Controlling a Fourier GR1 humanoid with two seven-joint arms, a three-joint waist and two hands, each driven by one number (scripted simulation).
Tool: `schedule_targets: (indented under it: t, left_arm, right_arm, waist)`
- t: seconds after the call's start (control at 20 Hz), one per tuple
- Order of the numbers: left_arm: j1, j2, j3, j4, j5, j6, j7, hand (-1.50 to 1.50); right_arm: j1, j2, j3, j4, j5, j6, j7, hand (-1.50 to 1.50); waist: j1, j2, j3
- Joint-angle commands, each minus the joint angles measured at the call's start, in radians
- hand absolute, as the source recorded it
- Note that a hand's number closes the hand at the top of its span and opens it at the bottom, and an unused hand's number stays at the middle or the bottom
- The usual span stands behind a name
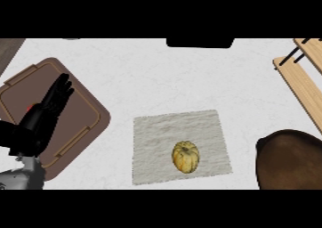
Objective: Pick the lemon from the placemat and place it in the tiered shelf
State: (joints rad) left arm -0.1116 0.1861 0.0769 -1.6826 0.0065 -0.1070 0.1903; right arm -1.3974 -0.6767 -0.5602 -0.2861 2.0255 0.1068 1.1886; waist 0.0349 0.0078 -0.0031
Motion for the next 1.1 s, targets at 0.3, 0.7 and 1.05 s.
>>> schedule_targets:
  t: [0.3,0.7,1.05]
  left_arm:
    - [-0.001,-0.003,-0.002,0.026,-0.004,-0.005,-0.012,0.0]
    - [0.0,0.001,0.006,0.019,-0.007,0.006,0.015,0.0]
    - [0.055,0.004,0.022,0.024,-0.005,0.001,-0.022,0.0]
  right_arm:
    - [-0.109,0.042,0.062,-0.245,0.101,-0.12,0.249,-1.5]
    - [-0.186,0.076,0.036,-0.57,0.165,-0.18,0.298,-1.5]
    - [-0.206,0.252,0.051,-0.898,0.25,-0.031,0.271,-1.5]
  waist:
    - [0.005,0.001,0.001]
    - [-0.017,-0.017,0.003]
    - [-0.041,-0.028,0.001]
